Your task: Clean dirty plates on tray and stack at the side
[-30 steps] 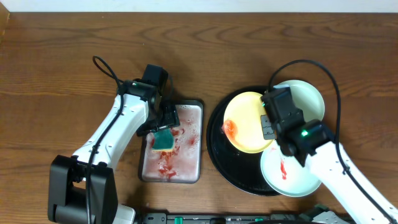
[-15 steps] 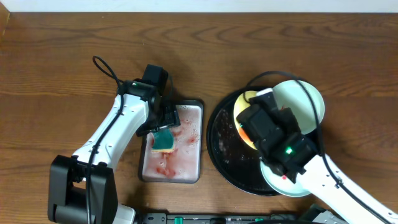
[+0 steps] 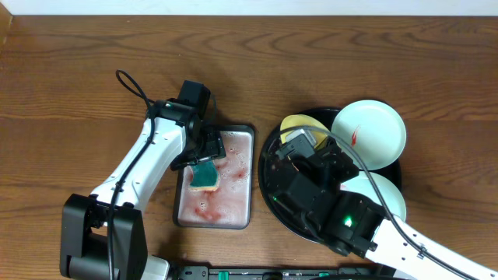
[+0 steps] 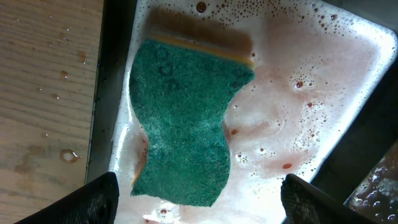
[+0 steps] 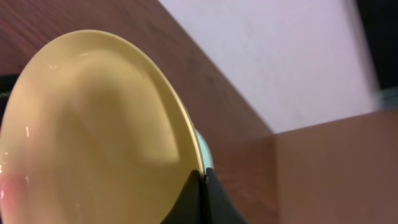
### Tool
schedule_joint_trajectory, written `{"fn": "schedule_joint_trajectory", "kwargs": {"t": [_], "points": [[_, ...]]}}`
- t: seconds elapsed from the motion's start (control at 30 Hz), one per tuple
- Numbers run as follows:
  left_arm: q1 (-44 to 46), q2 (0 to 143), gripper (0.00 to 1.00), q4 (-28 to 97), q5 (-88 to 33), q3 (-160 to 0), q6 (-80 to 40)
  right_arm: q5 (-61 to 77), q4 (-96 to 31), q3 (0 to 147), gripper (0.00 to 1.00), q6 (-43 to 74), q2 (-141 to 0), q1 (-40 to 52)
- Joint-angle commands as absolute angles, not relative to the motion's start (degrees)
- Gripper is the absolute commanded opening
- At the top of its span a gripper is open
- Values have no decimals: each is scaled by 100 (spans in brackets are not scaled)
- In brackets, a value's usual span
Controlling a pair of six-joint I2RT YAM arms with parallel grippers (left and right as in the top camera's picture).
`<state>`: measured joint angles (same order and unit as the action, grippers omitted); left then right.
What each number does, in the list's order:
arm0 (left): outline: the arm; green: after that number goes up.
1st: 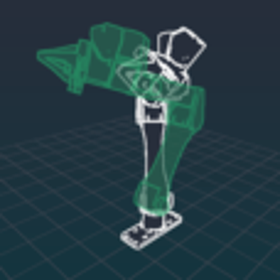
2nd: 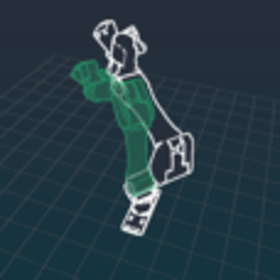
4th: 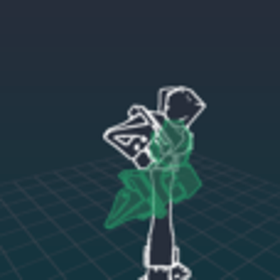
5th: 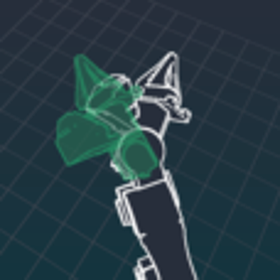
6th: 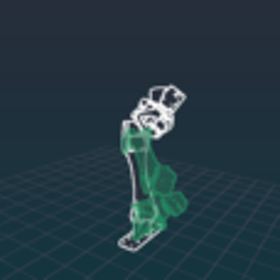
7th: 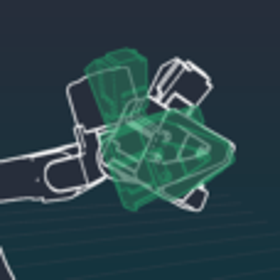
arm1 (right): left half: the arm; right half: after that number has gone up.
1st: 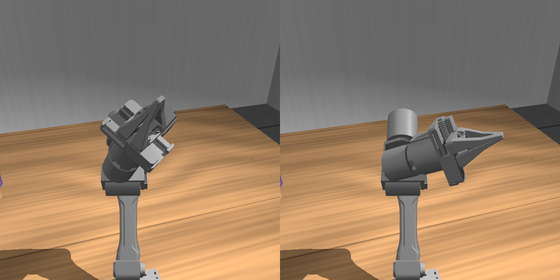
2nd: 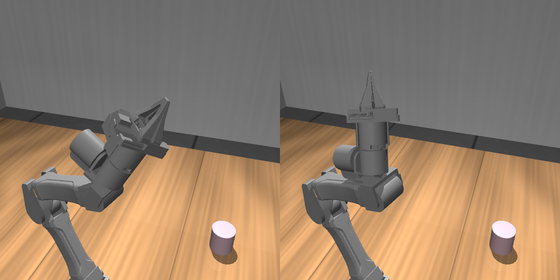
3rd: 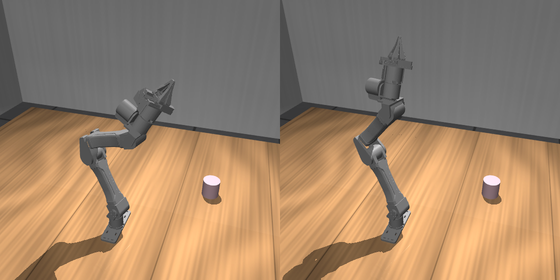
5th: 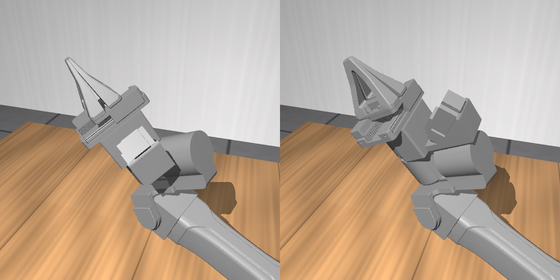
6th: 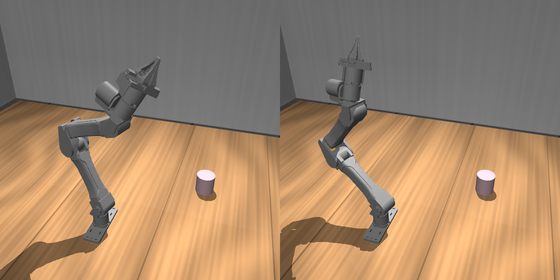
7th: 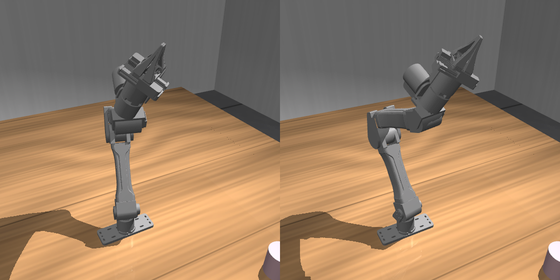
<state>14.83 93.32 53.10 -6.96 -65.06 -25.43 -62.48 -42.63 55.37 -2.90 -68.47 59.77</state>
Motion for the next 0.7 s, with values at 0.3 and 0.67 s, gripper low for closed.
{"fn": "schedule_joint_trajectory", "kwargs": {"t": [0.3, 0.67], "points": [[1468, 9323, 84, 5325, -687, -6514, -2510, -7052, -4261, 5666, 1, -760, -6766, 6270], [1468, 9323, 84, 5325, -687, -6514, -2510, -7057, -4263, 5666, 1, -760, -6766, 6267]]}}
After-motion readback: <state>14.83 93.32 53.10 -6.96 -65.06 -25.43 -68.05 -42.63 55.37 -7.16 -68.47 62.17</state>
